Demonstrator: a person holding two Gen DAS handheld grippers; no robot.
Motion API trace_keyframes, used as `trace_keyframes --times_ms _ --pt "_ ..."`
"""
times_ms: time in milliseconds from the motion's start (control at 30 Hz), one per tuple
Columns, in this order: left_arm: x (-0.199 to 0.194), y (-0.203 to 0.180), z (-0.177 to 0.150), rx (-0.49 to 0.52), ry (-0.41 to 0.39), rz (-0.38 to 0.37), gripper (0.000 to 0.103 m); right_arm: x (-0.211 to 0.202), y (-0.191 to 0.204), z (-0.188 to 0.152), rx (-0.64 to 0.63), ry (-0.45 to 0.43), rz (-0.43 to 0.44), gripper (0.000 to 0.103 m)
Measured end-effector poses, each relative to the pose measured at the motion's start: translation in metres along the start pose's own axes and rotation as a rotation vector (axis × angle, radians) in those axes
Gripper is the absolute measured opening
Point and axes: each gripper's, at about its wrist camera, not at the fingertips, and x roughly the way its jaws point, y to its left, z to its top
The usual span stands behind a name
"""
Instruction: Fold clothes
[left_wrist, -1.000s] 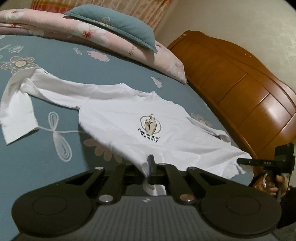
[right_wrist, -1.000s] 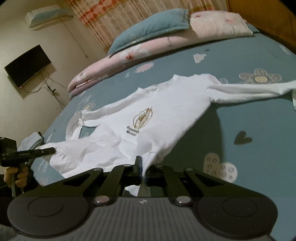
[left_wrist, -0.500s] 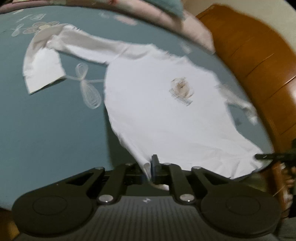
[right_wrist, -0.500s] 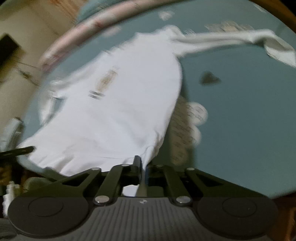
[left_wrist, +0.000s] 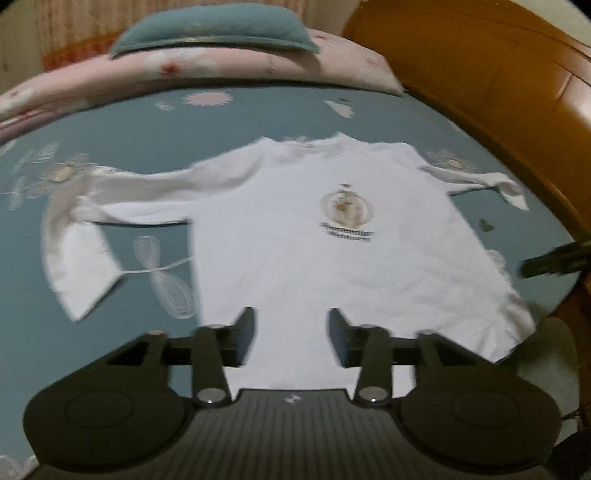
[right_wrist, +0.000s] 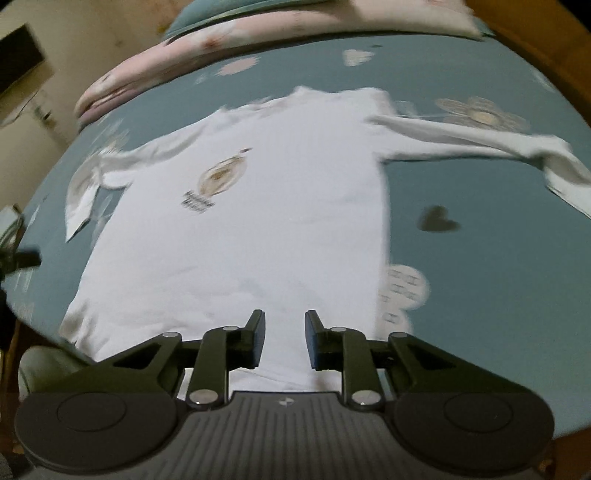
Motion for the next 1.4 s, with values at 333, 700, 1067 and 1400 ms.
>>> trace_keyframes --times_ms 333,700,1067,1400 --pt "0.093 -0.059 -0.053 0.219 0.173 0.034 0.052 0.084 0.074 -0.022 -0.248 0.078 -0.056 0.050" --pt "0.068 -0.066 -0.051 0.267 0.132 0.065 0.067 0.058 0.100 -0.039 -0.353 0.074 -0.052 0.055" --pt "0.081 -0.071 -0.055 0.207 0.279 -0.021 0.075 0.057 0.091 -0.052 -0.318 0.148 -0.021 0.062" --pt "0.127 -0.031 0.060 0.111 0.025 0.094 0.075 0.069 0.025 0.064 -0.135 -0.177 -0.008 0.066"
